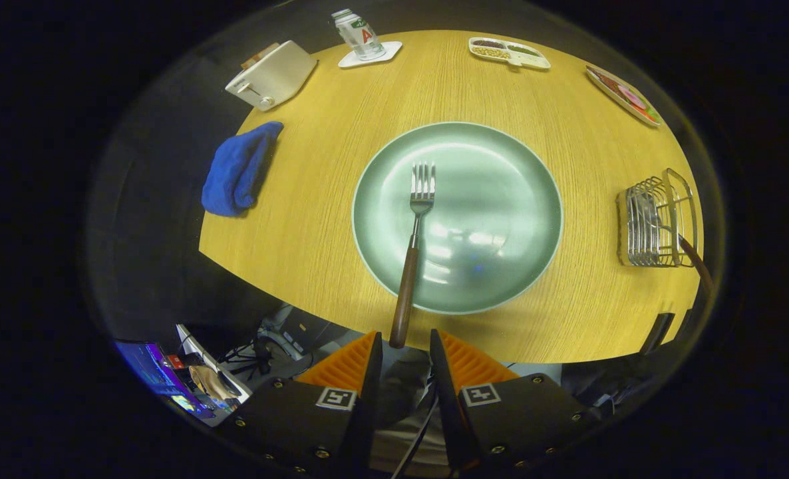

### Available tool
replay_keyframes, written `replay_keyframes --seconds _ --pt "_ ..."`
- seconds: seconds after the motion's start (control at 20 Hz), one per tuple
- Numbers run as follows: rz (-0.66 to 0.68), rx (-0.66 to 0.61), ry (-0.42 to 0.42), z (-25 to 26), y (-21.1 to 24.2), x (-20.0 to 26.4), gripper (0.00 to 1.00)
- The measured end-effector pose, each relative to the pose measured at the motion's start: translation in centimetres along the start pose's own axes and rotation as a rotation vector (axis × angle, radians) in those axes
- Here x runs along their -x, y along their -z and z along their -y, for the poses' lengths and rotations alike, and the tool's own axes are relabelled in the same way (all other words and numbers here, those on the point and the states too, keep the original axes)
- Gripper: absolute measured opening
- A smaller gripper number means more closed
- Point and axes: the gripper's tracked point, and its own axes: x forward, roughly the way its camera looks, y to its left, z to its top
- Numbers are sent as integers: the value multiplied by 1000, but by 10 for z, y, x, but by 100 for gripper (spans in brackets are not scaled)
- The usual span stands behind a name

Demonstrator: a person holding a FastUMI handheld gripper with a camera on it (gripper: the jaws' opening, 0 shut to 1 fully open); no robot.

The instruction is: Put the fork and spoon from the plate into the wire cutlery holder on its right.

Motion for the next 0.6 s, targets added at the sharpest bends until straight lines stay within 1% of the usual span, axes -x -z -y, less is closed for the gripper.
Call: replay_keyframes --seconds 0.6 --pt "-58 6 19 -1 -3 -35 43"
